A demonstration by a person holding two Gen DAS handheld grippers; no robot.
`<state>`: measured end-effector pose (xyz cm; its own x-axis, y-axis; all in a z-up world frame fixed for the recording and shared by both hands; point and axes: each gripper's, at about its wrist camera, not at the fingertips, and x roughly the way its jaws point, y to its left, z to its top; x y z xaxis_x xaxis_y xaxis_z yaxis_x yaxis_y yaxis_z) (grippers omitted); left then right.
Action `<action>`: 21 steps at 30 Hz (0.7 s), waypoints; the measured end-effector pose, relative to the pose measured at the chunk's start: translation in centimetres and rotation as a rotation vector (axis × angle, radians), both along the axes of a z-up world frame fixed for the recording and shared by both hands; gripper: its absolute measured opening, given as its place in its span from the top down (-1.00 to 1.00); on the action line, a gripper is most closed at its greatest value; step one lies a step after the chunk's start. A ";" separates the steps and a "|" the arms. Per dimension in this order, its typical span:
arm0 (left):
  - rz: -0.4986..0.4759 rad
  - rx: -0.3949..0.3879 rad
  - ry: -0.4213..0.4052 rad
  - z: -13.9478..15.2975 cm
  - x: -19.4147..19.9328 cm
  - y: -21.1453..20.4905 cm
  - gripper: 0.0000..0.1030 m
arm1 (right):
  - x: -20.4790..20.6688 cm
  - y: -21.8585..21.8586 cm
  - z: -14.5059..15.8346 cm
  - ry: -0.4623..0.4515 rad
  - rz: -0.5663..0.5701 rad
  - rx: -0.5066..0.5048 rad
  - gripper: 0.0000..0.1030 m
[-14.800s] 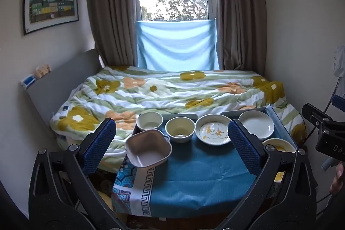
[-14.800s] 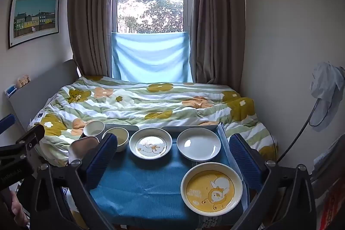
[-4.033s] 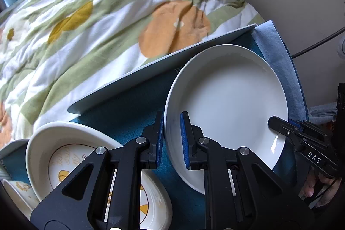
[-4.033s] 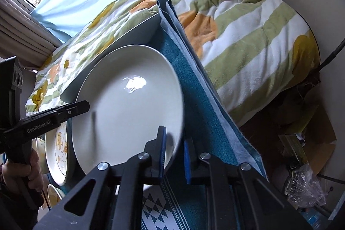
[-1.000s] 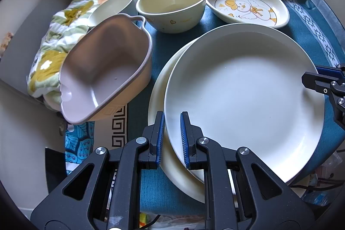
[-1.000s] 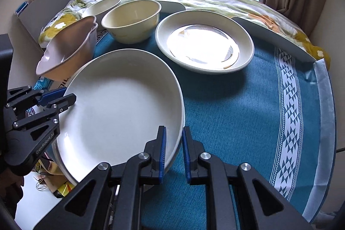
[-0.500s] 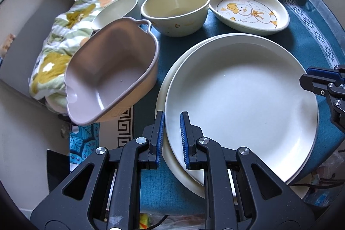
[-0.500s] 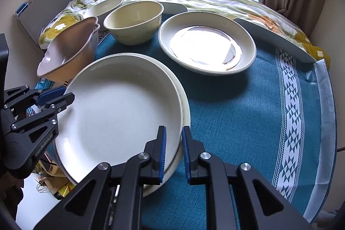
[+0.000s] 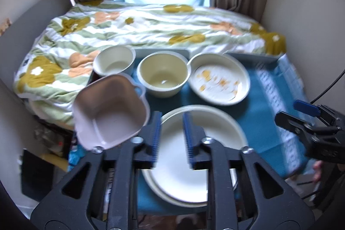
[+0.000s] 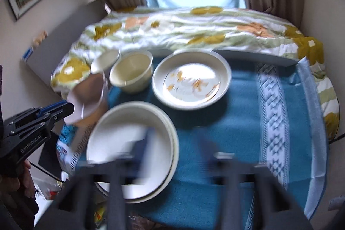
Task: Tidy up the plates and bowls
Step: 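Move both grippers to the duck-print plate and grip its rim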
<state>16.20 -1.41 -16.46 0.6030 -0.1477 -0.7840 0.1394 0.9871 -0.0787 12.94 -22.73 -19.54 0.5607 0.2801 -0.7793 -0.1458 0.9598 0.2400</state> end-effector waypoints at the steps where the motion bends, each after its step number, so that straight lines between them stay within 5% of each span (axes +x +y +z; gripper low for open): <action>1: 0.002 -0.018 -0.007 0.3 0.2 0.0 -0.22 | 0.0 -0.6 0.7 -0.024 -0.009 0.008 -0.89; 2: 0.012 -0.039 -0.022 0.7 0.3 0.0 -0.87 | -0.1 -1.2 1.3 -0.042 -0.014 0.009 -0.89; 3: 0.027 -0.066 -0.051 1.2 0.2 0.1 -1.00 | 0.2 -1.8 1.9 -0.056 -0.016 0.002 -0.89; 9: 0.033 -0.161 -0.019 1.5 2.1 -1.5 -1.00 | 2.8 -4.9 3.2 -0.123 0.000 0.025 -0.99; 17: 0.159 -0.297 0.077 -2.8 6.4 -4.0 -1.00 | 10.0 -8.4 1.6 -0.030 0.130 -0.019 -0.99; 21: 0.242 -0.323 0.126 -6.0 8.9 -5.1 -0.95 | 15.0 -9.0 -2.1 0.056 0.220 -0.047 -0.99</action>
<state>25.13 -6.52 -22.50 0.5528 -0.2636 -0.7905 -0.1237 0.9122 -0.3907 27.98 -31.76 -21.64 0.4455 0.3535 -0.8225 -0.3403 0.9166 0.2097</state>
